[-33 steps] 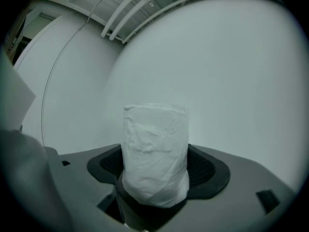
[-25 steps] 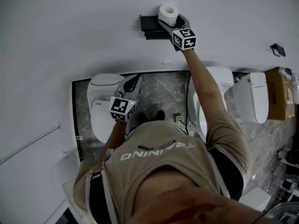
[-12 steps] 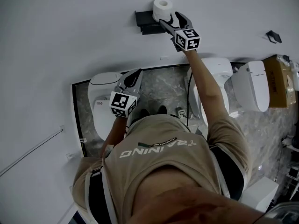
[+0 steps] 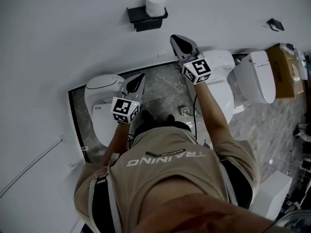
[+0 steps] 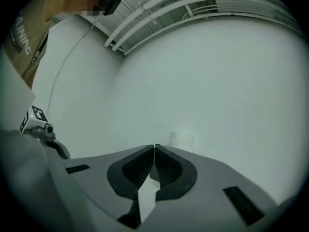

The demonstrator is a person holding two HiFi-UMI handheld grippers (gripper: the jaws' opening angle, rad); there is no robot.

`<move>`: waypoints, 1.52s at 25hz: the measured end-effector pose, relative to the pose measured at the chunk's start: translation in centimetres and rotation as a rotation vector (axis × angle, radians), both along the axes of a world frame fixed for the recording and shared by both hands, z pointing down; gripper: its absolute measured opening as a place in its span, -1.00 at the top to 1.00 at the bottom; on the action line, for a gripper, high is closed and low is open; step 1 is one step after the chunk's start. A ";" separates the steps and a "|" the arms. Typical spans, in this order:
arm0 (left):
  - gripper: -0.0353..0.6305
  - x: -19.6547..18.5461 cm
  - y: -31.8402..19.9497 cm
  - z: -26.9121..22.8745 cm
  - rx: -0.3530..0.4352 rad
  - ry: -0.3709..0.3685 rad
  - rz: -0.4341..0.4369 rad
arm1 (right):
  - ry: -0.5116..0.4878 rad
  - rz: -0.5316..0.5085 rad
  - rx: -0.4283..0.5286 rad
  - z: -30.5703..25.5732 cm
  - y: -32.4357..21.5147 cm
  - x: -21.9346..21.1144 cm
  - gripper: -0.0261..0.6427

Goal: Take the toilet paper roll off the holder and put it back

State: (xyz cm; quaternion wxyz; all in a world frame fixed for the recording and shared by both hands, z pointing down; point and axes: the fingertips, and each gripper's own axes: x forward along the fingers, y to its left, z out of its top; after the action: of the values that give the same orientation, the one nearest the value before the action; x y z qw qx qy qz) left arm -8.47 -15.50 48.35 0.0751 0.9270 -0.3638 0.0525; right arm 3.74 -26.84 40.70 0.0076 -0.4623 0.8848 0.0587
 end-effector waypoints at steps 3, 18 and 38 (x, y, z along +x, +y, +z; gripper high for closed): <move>0.89 1.4 2.0 -0.2 0.000 0.008 -0.015 | 0.020 -0.087 -0.036 1.2 4.4 0.0 0.88; 0.89 9.4 16.3 1.1 -0.047 -0.055 -0.164 | 0.002 -0.261 -0.161 6.2 22.7 5.3 0.88; 0.89 8.3 22.2 -2.9 0.057 -0.014 -0.120 | -0.052 -0.142 -0.133 3.3 32.1 3.6 0.88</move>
State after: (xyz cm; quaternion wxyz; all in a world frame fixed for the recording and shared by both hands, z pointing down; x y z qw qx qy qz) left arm -0.17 6.66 45.49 0.0491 0.9049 -0.4205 0.0441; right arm 7.34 5.23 43.97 0.0039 -0.3992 0.9167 -0.0127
